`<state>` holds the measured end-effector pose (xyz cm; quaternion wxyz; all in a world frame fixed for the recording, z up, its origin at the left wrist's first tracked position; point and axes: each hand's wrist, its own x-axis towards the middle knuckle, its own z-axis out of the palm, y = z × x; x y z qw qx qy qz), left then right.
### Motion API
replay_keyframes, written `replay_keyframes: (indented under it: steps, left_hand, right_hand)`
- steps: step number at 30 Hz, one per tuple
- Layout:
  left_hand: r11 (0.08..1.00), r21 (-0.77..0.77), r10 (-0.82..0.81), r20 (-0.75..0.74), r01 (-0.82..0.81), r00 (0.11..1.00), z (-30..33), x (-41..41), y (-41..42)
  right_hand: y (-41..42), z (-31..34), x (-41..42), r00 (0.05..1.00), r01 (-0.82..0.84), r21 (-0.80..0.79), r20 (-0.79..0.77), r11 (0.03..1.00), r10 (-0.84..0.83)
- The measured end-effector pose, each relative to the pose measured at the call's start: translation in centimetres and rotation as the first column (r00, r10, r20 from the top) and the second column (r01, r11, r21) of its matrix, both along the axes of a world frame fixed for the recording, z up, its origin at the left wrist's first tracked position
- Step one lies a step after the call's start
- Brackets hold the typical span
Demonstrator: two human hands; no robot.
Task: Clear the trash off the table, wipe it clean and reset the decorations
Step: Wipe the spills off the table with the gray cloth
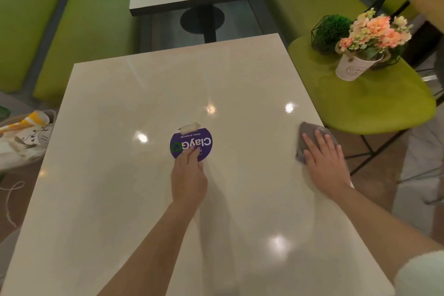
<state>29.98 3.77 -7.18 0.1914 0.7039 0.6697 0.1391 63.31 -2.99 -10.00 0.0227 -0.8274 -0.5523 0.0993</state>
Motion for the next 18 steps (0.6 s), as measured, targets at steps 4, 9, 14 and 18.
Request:
replay_keyframes:
  steps: [4,9,14,18]
  left_hand:
    - [1.000,-0.004,-0.006,-0.075,0.006,0.997,-0.6,-0.7,-4.0]
    - [0.998,-0.062,0.003,-0.078,-0.008,0.997,-0.9,-0.3,-7.7]
    - [0.996,-0.072,-0.051,-0.091,0.045,0.995,-1.5,-0.7,-9.2]
    - [0.995,-0.084,-0.070,-0.095,0.062,0.993,-1.8,-0.7,-9.5]
  right_hand:
    - [0.6,0.2,-4.9,0.997,0.041,0.014,-0.063,0.999,-0.040]
    - [-2.6,-0.1,-17.1,0.964,-0.234,0.080,-0.111,0.969,0.242]
    - [-5.4,-0.2,-18.5,0.935,-0.317,0.091,-0.135,0.944,0.327]
    - [-8.2,-0.5,-11.3,0.993,-0.101,0.064,-0.061,0.993,0.104]
